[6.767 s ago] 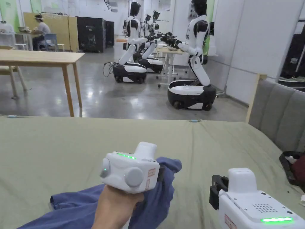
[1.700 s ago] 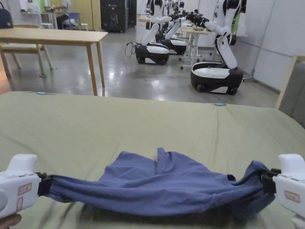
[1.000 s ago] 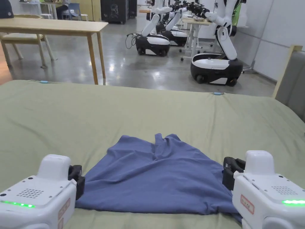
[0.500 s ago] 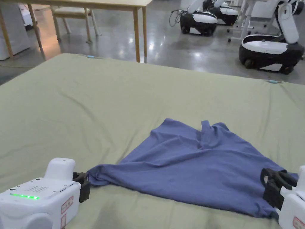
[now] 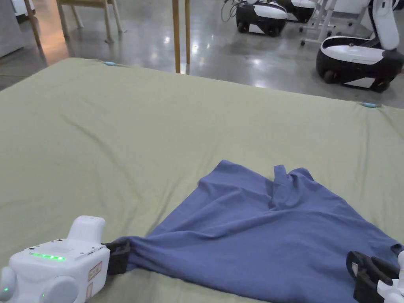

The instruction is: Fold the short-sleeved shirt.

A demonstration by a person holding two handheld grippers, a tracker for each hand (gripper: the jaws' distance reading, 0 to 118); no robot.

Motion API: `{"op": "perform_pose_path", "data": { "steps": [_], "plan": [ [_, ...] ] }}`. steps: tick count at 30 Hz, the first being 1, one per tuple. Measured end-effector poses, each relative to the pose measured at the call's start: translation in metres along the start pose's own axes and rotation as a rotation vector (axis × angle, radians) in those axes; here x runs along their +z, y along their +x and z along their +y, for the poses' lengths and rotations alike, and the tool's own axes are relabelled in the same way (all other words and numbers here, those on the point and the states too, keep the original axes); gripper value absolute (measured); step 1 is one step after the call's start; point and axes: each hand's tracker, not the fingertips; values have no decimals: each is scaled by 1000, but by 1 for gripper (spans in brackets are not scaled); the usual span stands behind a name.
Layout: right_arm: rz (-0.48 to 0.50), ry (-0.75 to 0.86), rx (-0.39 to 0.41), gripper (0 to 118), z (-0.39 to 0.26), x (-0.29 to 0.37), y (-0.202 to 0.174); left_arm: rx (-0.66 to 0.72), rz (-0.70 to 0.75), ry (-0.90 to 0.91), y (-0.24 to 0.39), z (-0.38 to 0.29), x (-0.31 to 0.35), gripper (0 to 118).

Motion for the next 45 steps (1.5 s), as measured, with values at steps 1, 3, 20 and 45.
{"op": "perform_pose_path", "data": {
  "steps": [1,3,20,45],
  "plan": [
    [-1,-10,-7,0,1,-5,3,9,-20,-12,-2,2,-6,29],
    [-9,-29,-13,0,3,-16,12,-13,-10,-28,-2,3,-14,5],
    [-38,-368,166,110,80,-296,134,-74,-45,83,37,34,52,1],
    [107,112,-13,6,184,-27,99,-94,-72,270,66,142,104,0]
  ]
}}
